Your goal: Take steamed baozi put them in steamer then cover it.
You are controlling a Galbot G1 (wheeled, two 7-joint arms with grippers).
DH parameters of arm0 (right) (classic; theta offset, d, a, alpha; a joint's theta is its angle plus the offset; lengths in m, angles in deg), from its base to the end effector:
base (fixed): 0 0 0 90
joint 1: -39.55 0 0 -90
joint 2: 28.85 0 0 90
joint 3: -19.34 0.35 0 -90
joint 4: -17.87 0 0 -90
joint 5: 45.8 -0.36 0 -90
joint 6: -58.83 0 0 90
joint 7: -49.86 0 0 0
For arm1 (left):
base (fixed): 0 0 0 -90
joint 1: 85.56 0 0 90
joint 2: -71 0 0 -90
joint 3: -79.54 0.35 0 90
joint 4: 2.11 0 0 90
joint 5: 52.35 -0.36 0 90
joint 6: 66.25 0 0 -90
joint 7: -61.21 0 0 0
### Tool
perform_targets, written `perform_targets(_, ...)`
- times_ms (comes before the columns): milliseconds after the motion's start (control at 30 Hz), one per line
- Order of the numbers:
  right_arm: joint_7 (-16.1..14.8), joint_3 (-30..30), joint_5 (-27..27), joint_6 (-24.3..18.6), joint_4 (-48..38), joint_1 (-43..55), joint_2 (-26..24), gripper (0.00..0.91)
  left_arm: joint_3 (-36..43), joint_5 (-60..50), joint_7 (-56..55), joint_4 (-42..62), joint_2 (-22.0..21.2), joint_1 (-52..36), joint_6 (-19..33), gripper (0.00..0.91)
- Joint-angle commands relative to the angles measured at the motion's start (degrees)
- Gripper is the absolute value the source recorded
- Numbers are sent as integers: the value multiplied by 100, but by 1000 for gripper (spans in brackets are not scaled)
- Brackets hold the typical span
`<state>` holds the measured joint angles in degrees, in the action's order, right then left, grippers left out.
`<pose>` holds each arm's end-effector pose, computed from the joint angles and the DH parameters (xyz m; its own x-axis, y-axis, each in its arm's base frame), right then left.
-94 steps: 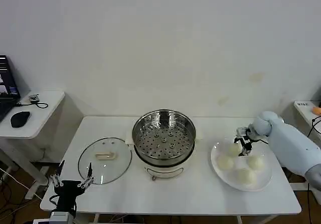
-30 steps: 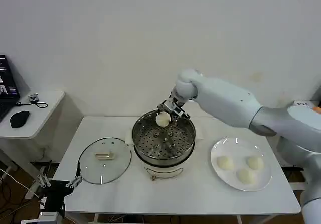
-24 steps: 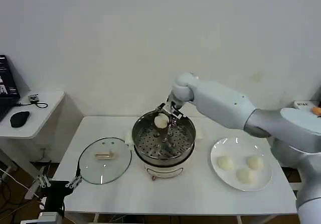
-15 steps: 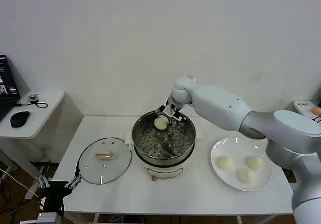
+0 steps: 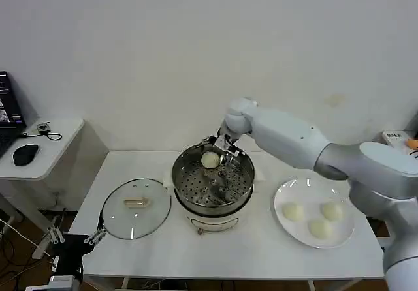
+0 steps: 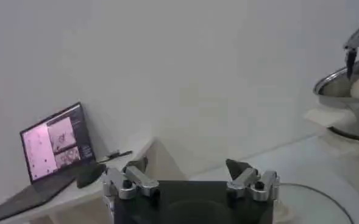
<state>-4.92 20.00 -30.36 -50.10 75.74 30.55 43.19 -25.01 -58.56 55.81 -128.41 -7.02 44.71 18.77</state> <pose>0.6021 0.1230 -0.0918 -0.3096 -0.3306 0.8915 -0.4020 -0.8041 -0.4379 0.1375 0.0997 -0.2721 -0.9782 -0.1957 0.0694 -0.1485 0.8930 0.4248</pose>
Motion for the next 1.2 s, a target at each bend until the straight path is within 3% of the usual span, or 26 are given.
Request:
perform_targets(33, -223, -154, -1563, 1104, 1581, 1007, -1224, 907, 123, 48, 29, -13, 101, -51, -17, 907)
perform_targets(100, -198, -204, -1706, 1589, 1961, 1150, -1858, 907, 170, 138, 48, -23, 164, -93, -33, 907)
perform_targets(233, -175, -250, -1886, 2095, 2400, 1241, -2757, 907, 327, 213, 62, -19, 339, -175, -53, 907)
perform_targets(433, -202, -562, -2041, 2511, 3086, 1141, -4211, 907, 402, 334, 89, 35, 593, -329, -99, 907)
perform_targets(667, -227, -752, -2005, 2778, 3732, 405, -5231, 907, 479, 366, 107, 117, 699, -486, -158, 907)
perform_targets(833, -244, -88, -1725, 2761, 3719, -706, -5465, 907, 493, 356, 109, 177, 780, -506, -154, 907)
perform_targets(967, -216, 587, -1484, 2792, 3594, -1735, -5374, 907, 488, 336, 118, 157, 768, -525, -181, 907)
perform_targets(1200, -149, 1160, -1214, 2783, 3188, -2674, -4967, 907, 421, 308, 126, 138, 752, -473, -195, 907)
